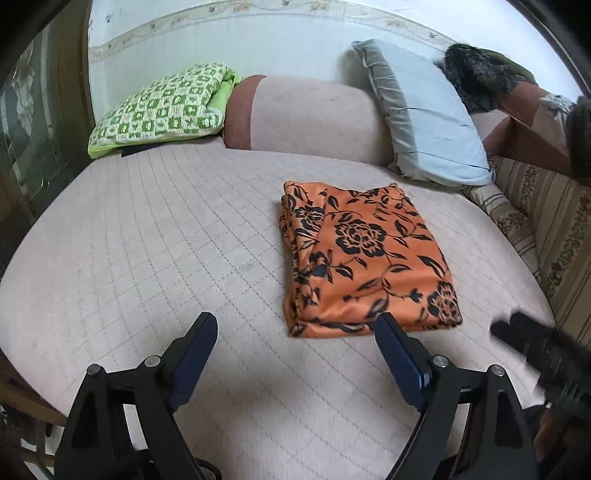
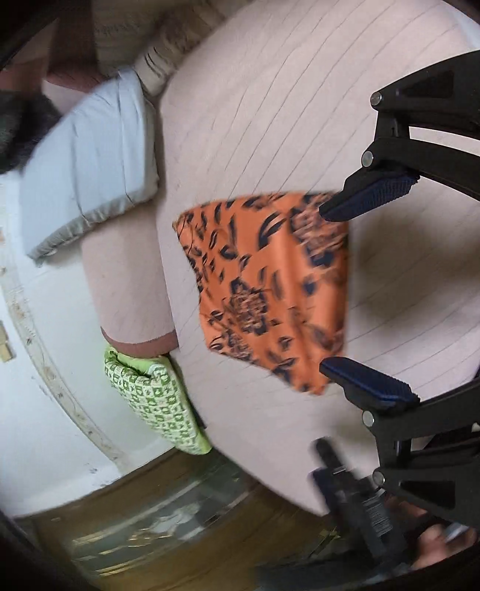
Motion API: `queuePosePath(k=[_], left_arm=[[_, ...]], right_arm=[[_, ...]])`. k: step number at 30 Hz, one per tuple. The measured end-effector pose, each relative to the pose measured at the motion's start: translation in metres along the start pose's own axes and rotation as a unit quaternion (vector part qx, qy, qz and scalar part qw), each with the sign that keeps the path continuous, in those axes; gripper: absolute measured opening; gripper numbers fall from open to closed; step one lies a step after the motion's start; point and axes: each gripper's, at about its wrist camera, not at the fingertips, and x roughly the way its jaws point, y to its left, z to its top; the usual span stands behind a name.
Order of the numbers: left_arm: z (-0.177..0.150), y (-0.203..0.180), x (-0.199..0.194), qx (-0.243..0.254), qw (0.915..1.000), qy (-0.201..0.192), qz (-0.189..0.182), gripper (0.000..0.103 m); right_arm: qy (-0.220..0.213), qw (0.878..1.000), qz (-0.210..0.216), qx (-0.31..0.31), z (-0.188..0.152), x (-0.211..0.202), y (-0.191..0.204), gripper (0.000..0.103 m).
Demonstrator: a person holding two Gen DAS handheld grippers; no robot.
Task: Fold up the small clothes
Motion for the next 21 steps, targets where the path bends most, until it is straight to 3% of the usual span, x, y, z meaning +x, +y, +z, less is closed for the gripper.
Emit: queuePosePath(k=[5,7,12,21], left_arm=[[-0.028,-0.005,-0.011,0.013,0.9998,0.003,0.015,0.09],[-0.047,-0.004,-0.008,0.02,0.9991,0.025,0.029,0.09],[-0.082,-0.002,-0.013,0.036,0.9976,0.023,0.055,0.09],[-0.092,0.0,-0.019,0.035,0.999,-0.007,0.028,0.09]], right_arm=[[0.025,0.999,-0.034,0.006,-0.07,-0.015,-0.009,0.081],[0.041,0.998,-0.045,-0.018,-0.085,-0.014,-0.005,0.081],[0.053,0.995,-0.078,-0.022,-0.089,-0.008,-0.01,0.086],[0.035,0.99,-0.129,-0.041,-0.09,-0.006,-0.009,0.086]])
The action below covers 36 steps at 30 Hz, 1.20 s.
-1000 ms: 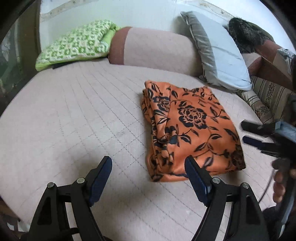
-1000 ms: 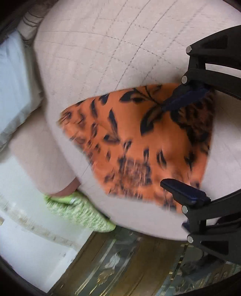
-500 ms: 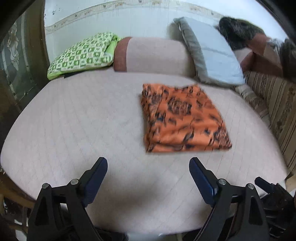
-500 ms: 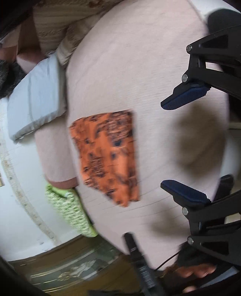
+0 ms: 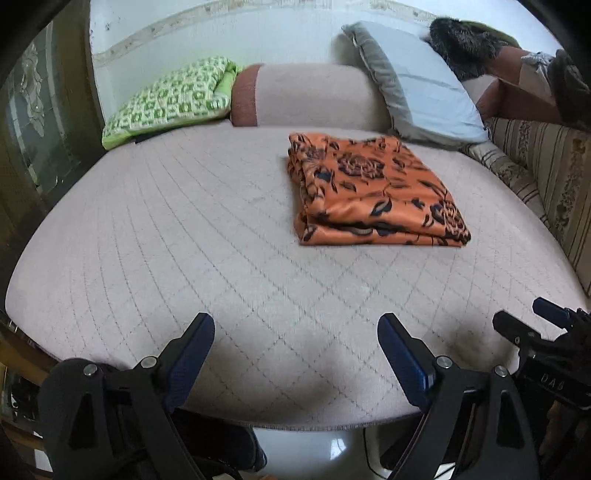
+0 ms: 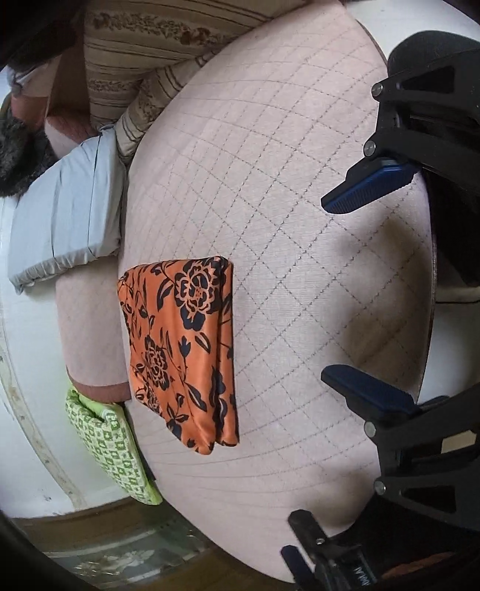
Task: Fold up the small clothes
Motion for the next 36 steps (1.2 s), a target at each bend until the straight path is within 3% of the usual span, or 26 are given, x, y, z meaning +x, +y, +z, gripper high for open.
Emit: queuePosePath(k=[3,9,18,25,36], left_arm=[[0.007,-0.002,-0.008,0.014,0.9995,-0.029,-0.005,0.09],[0.03,-0.008,-0.021,0.015,0.9986,-0.05,-0.005,0.096],[0.067,-0.009,-0.035,-0.014,0.9975,-0.068,0.013,0.096],[0.106,-0.002,-0.029,-0.038,0.9962,-0.072,0.03,0.096],[0.104,-0.015,-0.003,-0.025,0.9993,-0.027,0.003,0.096]], right_arm=[[-0.018,1.0,-0.013,-0.004,0.005,-0.008,0.001,0.086],[-0.054,0.998,-0.041,0.004,0.019,-0.024,-0.004,0.086],[-0.096,0.995,-0.035,0.001,0.067,-0.056,0.0,0.086],[-0.076,0.996,-0.032,-0.036,0.111,-0.068,0.01,0.086],[-0.056,0.997,-0.035,-0.051,0.104,-0.062,0.016,0.086]])
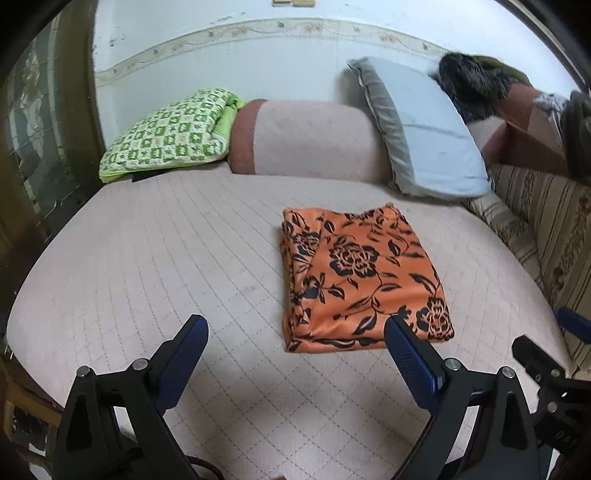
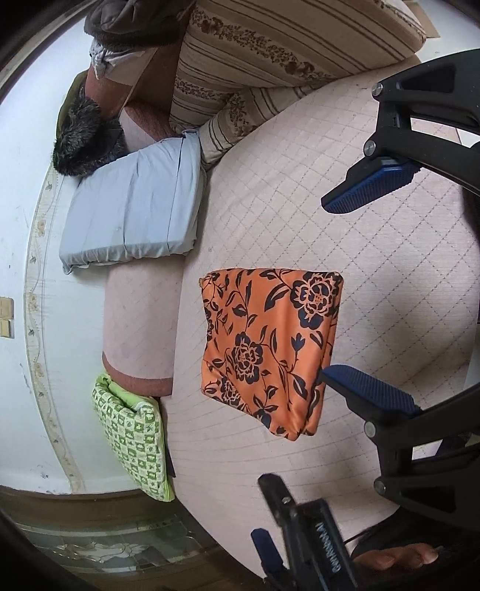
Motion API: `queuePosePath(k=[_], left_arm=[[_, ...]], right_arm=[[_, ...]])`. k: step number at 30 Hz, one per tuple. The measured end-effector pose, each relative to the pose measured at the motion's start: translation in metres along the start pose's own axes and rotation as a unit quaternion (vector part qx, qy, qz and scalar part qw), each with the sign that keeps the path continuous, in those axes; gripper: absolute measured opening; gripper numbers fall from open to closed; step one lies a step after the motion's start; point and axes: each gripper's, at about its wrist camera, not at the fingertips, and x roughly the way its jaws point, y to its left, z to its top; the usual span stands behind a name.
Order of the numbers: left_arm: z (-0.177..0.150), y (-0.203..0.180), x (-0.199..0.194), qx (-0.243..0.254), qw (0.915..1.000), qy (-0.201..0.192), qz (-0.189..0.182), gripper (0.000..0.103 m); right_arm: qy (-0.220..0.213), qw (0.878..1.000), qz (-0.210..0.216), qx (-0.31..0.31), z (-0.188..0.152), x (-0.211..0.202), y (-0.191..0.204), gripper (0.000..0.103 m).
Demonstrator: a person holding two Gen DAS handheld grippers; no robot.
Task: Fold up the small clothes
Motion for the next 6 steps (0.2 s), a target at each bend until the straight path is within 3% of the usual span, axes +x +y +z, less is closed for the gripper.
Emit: queuePosePath(k=[6], left_arm=[[0.0026,-0.0095,0.0034,0.022,0.9997,-0.004,-0.012,0.102]], right_arm=[[0.0,1.0,0.004,0.005,0.0022,0.0028,-0.0041,0.086]])
